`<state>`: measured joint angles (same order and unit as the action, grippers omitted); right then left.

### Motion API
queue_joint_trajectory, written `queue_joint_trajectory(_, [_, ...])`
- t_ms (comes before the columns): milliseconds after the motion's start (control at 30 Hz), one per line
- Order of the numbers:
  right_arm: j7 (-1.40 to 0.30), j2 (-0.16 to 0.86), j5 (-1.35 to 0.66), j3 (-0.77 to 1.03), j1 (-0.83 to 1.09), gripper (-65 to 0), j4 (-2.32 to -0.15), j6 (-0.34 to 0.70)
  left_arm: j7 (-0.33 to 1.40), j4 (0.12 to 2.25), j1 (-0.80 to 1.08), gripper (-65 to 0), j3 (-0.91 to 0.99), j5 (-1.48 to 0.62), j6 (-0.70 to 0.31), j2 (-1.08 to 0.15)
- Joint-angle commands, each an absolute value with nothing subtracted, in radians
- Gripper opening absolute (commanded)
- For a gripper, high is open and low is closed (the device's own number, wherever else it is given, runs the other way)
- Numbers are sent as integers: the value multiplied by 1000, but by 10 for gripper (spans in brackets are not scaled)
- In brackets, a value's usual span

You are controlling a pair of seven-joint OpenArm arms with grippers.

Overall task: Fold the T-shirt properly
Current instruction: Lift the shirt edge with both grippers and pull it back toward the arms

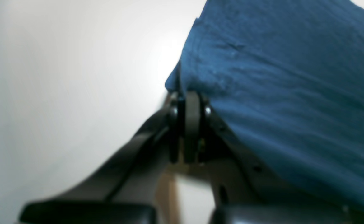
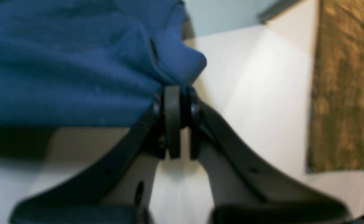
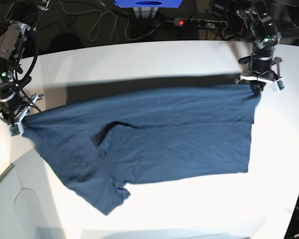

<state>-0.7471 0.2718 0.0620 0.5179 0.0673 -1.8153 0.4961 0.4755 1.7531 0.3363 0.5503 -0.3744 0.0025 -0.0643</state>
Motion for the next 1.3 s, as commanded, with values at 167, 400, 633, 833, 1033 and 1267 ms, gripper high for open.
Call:
queue_joint_trajectory(167, [-713,231,48,561,48,-648,-1948,504,450,1767,338,-650,621,-377,1,-38])
queue_joint_trajectory(400, [-713,228,53,565,102,-648,-1893,504,458,1767,354,-650,624,-377,-1,-38])
queue_joint_trajectory(633, [-707,234,53,567,180,-649,-1873,504,460,1771,421,-650,616,-378,-1,-30])
queue_joint_trajectory(833, [-708,225,53,602,234,-649,-1870,504,453,1781,512,-650,618,-378,-1,-8])
queue_joint_trajectory(1033, [-716,223,53,628,315,-649,-1862,504,452,1776,536,-650,624,-378,-1,-8])
queue_joint_trajectory(1267, [-707,199,53,624,398,-649,-1764,504,458,1781,533,-650,624,-378,-1,-12])
